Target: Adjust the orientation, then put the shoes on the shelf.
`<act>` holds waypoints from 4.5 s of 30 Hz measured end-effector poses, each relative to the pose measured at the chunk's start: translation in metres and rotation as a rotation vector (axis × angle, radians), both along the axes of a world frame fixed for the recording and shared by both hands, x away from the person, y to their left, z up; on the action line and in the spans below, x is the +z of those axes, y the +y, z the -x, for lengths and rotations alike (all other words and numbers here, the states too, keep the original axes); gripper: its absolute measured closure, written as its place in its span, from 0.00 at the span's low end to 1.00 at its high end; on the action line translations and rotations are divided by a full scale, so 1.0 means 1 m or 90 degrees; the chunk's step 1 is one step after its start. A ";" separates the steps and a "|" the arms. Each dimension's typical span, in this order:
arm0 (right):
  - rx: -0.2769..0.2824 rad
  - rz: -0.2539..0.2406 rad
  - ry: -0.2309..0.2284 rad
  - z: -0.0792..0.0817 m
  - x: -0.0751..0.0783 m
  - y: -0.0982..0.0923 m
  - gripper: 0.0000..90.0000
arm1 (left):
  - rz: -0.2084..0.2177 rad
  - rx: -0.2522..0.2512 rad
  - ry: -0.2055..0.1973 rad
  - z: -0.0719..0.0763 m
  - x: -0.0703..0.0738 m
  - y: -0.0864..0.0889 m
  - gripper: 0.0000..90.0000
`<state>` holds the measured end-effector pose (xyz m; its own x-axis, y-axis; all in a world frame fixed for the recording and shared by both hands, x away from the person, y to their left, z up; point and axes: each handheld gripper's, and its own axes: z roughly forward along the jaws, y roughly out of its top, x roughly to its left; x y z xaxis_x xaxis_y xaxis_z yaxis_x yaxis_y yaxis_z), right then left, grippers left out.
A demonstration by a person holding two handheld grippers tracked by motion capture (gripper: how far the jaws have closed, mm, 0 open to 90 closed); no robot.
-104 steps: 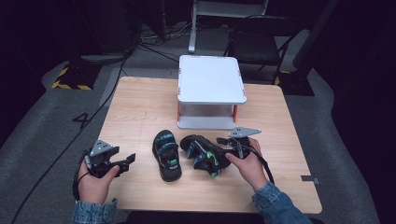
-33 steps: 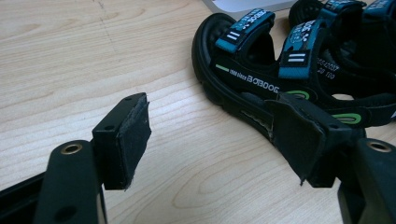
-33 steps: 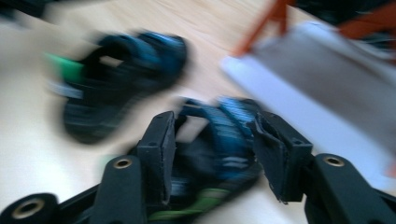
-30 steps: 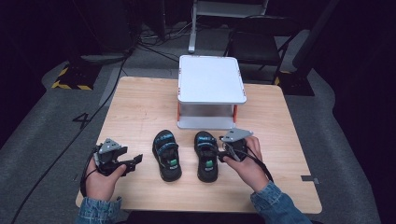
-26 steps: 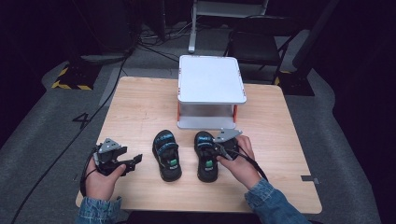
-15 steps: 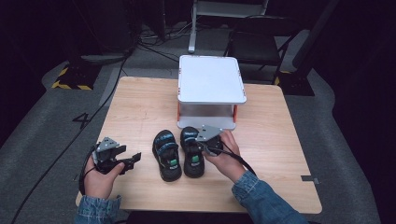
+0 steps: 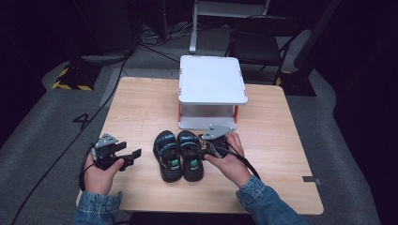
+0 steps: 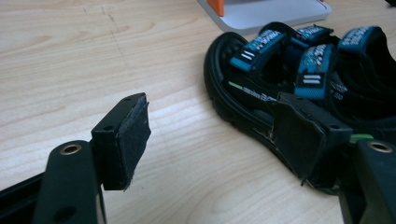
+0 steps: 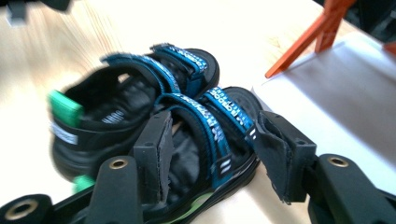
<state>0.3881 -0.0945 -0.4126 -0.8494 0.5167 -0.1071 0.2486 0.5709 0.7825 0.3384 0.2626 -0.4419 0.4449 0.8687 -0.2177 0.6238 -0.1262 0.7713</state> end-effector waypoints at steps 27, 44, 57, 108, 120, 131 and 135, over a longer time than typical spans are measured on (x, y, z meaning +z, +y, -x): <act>-0.044 -0.083 0.179 0.030 -0.005 0.023 0.57 | -0.013 0.010 -0.010 -0.043 0.005 -0.005 0.31; -0.077 -0.076 0.237 0.015 -0.016 0.046 0.55 | -0.025 0.018 -0.008 -0.037 0.003 -0.001 0.30; -0.115 -0.052 0.204 0.013 -0.014 0.059 0.56 | -0.028 0.007 0.000 -0.038 -0.001 -0.005 0.30; -0.189 0.041 0.180 0.019 -0.040 0.073 0.84 | -0.018 0.002 0.010 -0.040 -0.008 -0.005 0.30; -0.191 -0.029 0.154 0.010 -0.018 0.048 0.91 | -0.009 0.003 0.010 -0.043 -0.008 -0.004 0.30; -0.293 -0.067 0.098 -0.036 0.007 0.003 0.92 | -0.012 0.015 0.008 -0.037 -0.009 0.001 0.30; -0.328 -0.067 0.081 -0.055 0.007 -0.007 0.92 | -0.011 0.022 0.011 -0.034 -0.010 0.005 0.30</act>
<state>0.4435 -0.1012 -0.4057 -0.4854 0.8726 0.0542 0.5724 0.2704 0.7741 0.3726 0.2680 -0.4524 0.4102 0.8874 -0.2105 0.6414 -0.1166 0.7583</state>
